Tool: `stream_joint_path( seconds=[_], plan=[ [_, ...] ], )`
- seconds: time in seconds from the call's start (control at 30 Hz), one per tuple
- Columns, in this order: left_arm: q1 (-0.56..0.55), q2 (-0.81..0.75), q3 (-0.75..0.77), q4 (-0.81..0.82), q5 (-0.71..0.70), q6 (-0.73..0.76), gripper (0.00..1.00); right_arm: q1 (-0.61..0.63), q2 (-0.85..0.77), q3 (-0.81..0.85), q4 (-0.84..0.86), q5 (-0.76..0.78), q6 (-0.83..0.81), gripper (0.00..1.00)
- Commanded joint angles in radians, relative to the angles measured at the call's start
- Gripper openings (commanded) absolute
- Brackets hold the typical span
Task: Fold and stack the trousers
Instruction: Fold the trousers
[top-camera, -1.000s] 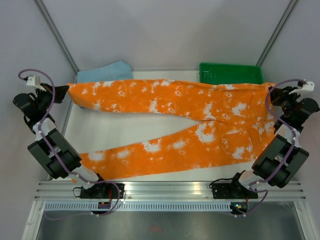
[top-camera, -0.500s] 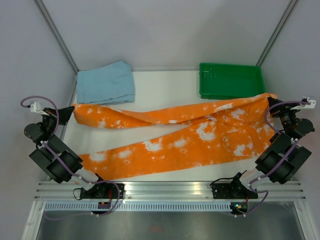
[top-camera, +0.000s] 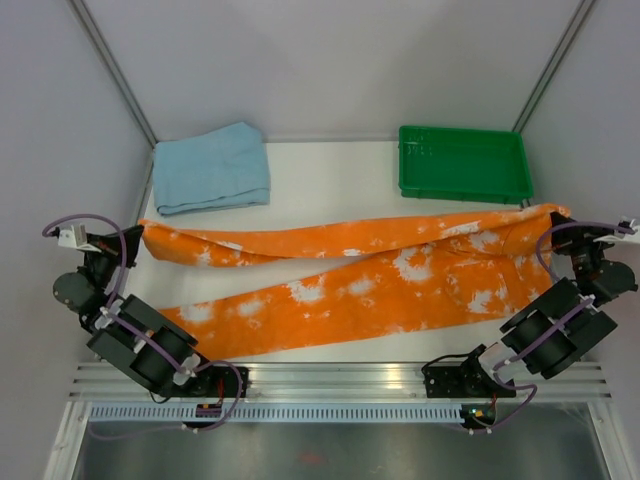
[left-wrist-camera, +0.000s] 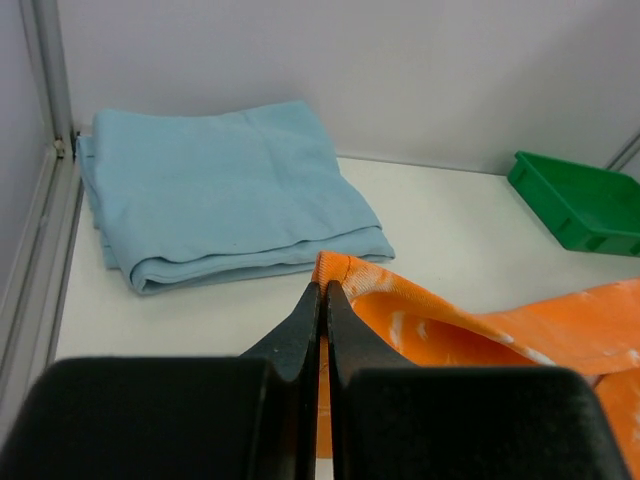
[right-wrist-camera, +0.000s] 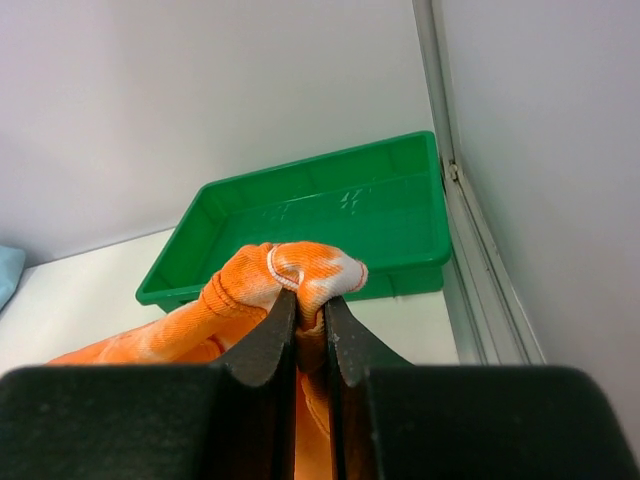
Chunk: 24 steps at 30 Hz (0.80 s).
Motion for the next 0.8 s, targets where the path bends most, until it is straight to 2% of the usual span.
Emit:
stream_joint_path(
  seconds=[0.0, 0.13, 0.2, 0.3, 0.33, 0.4, 0.53, 0.77],
  plan=[
    [0.036, -0.047, -0.017, 0.273, -0.012, 0.065, 0.02, -0.028, -0.046, 0.049, 0.349, -0.037, -0.009, 0.0],
    [0.079, -0.087, -0.064, 0.272, -0.027, 0.068, 0.02, -0.073, -0.061, 0.037, 0.336, -0.042, 0.015, 0.0],
    [0.089, -0.125, -0.081, 0.255, -0.033, 0.073, 0.02, -0.088, -0.113, -0.003, 0.28, -0.033, -0.04, 0.0],
    [0.091, -0.156, -0.126, 0.278, -0.048, 0.039, 0.02, -0.11, -0.198, -0.081, 0.131, 0.003, -0.155, 0.0],
    [0.096, -0.164, -0.158, 0.299, -0.056, 0.001, 0.02, -0.125, -0.224, -0.106, 0.043, 0.019, -0.182, 0.0],
    [0.108, -0.181, -0.198, 0.366, -0.097, -0.039, 0.02, -0.133, -0.311, -0.172, -0.029, 0.044, -0.227, 0.0],
    [0.116, -0.195, -0.247, 0.376, -0.11, -0.065, 0.02, -0.13, -0.409, -0.201, -0.262, 0.079, -0.374, 0.0],
    [0.111, -0.224, -0.281, 0.387, -0.16, -0.065, 0.02, -0.087, -0.474, -0.203, -0.291, 0.121, -0.414, 0.01]
  ],
)
